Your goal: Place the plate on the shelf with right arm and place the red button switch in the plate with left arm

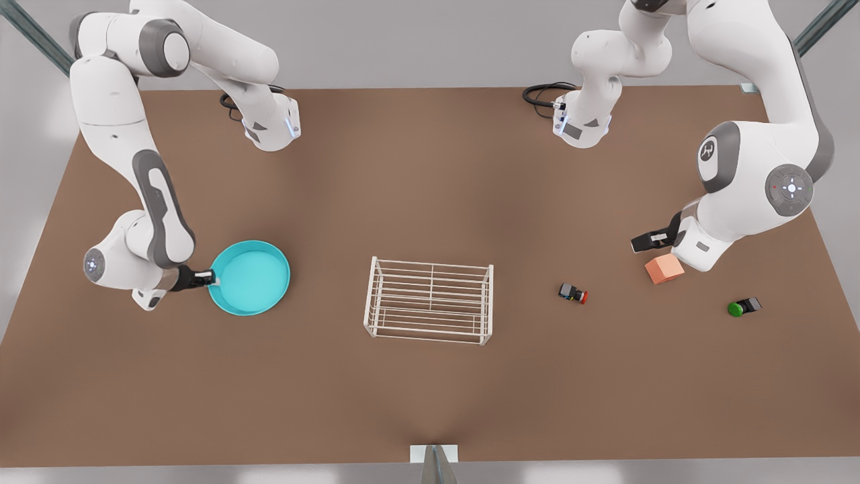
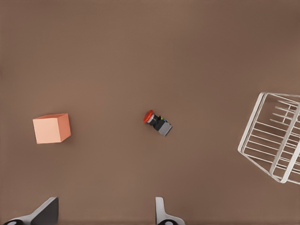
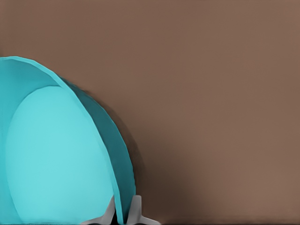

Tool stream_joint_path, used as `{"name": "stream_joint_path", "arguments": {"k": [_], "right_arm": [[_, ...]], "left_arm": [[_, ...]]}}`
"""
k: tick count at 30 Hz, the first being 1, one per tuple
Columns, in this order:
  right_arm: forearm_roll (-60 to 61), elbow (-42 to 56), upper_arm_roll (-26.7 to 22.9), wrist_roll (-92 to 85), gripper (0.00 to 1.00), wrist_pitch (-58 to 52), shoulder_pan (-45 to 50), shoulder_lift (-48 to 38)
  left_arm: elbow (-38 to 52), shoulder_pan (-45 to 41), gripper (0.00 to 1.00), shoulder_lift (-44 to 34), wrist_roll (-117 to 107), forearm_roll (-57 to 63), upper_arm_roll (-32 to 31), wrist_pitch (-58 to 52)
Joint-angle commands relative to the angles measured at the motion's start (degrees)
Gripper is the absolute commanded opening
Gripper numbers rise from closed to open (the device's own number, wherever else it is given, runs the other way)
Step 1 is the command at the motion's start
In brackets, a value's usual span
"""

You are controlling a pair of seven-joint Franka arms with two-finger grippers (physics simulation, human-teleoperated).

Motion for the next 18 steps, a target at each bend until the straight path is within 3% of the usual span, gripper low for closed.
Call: {"name": "stream_joint_path", "arguments": {"k": [1,6,10,18], "right_arm": [[-0.2,0.6,0.1,2.3,0.21,-6.4,0.0,-0.5],[1.2,2.8,0.3,2.7,0.21,-15.3,0.3,-4.8],[5.1,4.5,3.4,4.8,0.21,-23.2,0.6,-9.4],[10.2,6.4,19.5,18.6,0.20,-27.2,0.6,-15.0]], "left_arm": [[0.0,0.0,1.00,-0.1,-1.0,0.0,0.0,0.0],[0.0,0.0,1.00,-0.1,-1.1,0.0,0.0,0.0],[-0.1,0.0,1.00,-0.1,-1.0,0.0,0.1,-0.1],[-0.3,0.1,1.00,-0.2,-1.0,0.0,0.2,-0.1]]}}
